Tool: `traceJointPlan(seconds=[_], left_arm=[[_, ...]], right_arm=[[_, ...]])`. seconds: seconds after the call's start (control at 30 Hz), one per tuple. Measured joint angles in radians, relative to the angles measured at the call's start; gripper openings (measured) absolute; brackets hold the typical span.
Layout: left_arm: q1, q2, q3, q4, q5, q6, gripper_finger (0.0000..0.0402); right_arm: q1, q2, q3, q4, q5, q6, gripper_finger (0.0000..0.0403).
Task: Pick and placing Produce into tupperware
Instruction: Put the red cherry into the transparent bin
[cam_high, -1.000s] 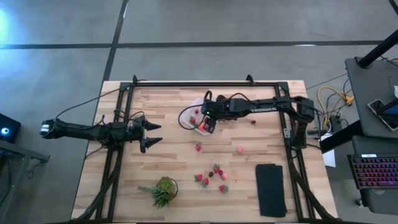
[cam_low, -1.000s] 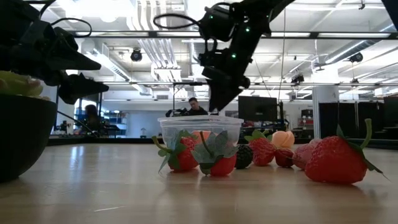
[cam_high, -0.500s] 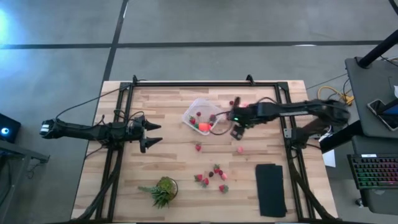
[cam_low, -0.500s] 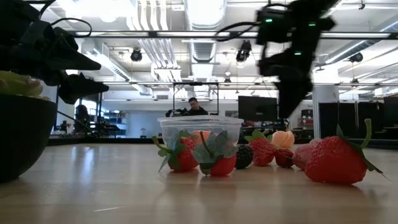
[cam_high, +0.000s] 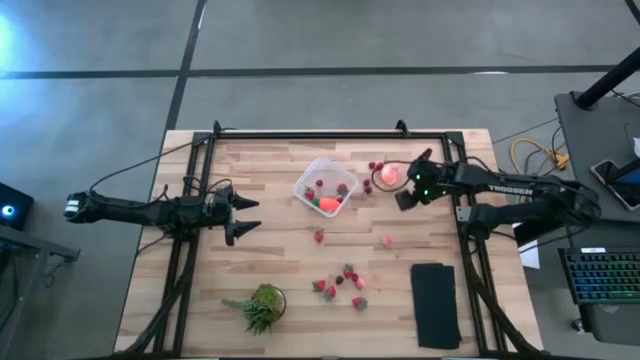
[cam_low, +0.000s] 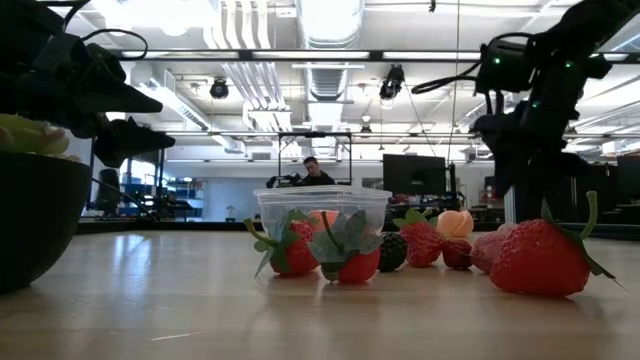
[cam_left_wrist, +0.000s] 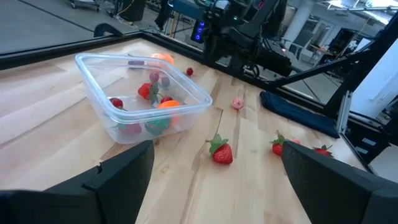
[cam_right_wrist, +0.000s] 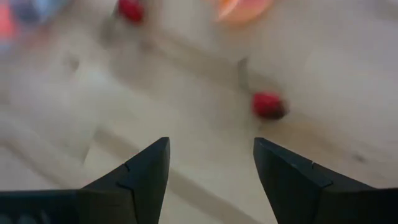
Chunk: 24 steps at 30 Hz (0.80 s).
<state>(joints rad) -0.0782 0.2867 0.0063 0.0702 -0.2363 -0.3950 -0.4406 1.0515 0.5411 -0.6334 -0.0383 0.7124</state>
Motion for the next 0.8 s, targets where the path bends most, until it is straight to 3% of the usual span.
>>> traceJointPlan(seconds=[0.1, 0.2, 0.47, 0.8], left_arm=[[0.000, 0.000, 0.000, 0.000, 0.000, 0.000, 0.0338], [0.000, 0.000, 0.000, 0.000, 0.000, 0.000, 0.0338], [0.000, 0.000, 0.000, 0.000, 0.000, 0.000, 0.0338], [0.000, 0.000, 0.000, 0.000, 0.000, 0.000, 0.0338]], right_arm=[[-0.043, 0.013, 0.050, -0.038, 0.081, 0.024, 0.0224], [-0.085, 0.054, 0.111, -0.104, 0.115, -0.056, 0.0224], [-0.105, 0.261, 0.200, -0.239, 0.044, -0.442, 0.0224], [-0.105, 0.390, 0.222, -0.225, 0.009, -0.516, 0.0224]])
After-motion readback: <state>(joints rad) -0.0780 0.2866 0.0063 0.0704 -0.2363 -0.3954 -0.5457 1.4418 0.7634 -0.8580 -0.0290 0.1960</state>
